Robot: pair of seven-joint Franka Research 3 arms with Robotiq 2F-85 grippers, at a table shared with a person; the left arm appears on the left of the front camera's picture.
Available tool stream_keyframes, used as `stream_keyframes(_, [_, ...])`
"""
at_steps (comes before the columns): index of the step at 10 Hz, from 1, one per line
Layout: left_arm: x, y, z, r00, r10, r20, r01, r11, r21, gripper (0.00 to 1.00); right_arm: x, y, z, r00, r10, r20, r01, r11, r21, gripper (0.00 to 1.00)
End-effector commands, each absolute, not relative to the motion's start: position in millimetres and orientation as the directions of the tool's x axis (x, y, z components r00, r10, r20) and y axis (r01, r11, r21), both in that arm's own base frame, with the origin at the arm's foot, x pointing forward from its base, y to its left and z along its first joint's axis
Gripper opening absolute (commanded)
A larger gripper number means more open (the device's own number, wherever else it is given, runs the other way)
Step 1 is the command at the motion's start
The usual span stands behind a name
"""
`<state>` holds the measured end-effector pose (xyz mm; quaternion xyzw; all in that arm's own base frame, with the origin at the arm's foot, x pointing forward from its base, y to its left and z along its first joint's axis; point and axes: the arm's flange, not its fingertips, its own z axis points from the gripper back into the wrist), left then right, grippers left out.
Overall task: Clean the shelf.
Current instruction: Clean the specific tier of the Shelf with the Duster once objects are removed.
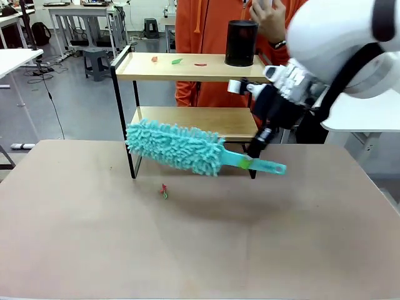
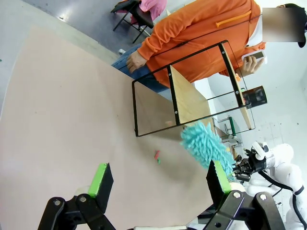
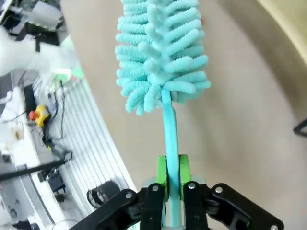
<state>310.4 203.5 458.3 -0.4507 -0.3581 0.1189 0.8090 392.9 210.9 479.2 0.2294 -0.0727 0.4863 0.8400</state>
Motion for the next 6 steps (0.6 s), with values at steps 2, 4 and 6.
stream_keyframes(2, [312,203,458,0.702,0.514,0.493,0.157,0.564,-0.811,1.0,352,143,488,0.495,0.728,0.475,-0.861,0.338,0.38,0.12])
stream_keyframes(4, [312,203,458,0.702,0.514,0.493,0.157,0.564,-0.811,1.0,345,131,488,0.491,0.68,0.545,-0.864,0.302,0.402,0.12])
stream_keyframes(6, [312,203,458,0.702,0.514,0.493,0.157,0.564,-0.811,1.0,346,127,488,0.513,0.661,0.548,-0.85,0.3,0.433,0.12])
